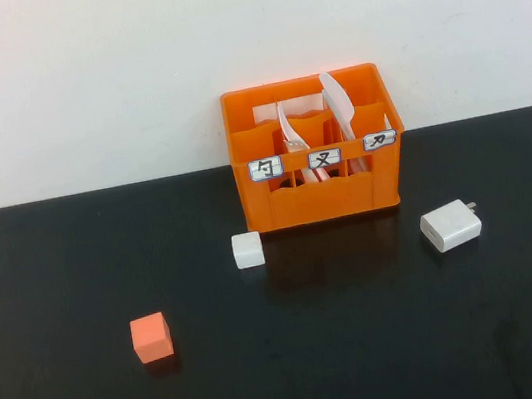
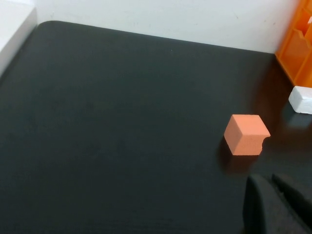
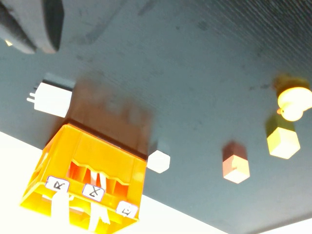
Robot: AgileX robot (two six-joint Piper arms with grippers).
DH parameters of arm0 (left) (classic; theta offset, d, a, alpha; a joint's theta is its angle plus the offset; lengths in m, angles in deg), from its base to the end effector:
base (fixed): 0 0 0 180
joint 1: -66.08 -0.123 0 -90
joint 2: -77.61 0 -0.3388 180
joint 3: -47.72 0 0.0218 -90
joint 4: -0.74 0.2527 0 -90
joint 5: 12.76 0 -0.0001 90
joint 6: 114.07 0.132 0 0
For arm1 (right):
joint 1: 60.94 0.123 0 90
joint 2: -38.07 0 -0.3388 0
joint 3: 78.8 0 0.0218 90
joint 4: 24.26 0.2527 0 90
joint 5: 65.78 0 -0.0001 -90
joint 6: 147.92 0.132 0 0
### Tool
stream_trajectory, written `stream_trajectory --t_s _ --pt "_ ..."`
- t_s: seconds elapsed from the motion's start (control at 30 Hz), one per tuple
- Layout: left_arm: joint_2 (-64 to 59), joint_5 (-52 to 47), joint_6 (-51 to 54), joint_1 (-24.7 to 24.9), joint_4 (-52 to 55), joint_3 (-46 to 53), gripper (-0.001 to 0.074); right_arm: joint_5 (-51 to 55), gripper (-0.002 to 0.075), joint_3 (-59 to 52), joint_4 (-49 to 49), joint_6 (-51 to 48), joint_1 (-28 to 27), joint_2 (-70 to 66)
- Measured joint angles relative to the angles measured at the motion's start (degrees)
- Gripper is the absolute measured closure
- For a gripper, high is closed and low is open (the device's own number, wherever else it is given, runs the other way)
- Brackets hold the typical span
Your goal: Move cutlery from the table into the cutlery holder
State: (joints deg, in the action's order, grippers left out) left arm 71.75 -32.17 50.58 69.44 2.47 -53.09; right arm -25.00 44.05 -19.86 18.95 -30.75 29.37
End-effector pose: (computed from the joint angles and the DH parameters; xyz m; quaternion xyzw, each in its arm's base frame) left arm 0.0406 -0.0011 0.1681 -0.0744 0.7869 -0.0870 0.6063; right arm 0.0080 0.0123 0.2599 -0.2880 0.7478 0.1256 0.5848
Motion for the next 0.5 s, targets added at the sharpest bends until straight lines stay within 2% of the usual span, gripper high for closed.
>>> stream_trajectory --t_s 0.5 --pt "0.0 0.0 -0.33 0.0 -0.12 0.0 0.0736 0.0 0.0728 0.0 0.0 0.0 0.0 0.0"
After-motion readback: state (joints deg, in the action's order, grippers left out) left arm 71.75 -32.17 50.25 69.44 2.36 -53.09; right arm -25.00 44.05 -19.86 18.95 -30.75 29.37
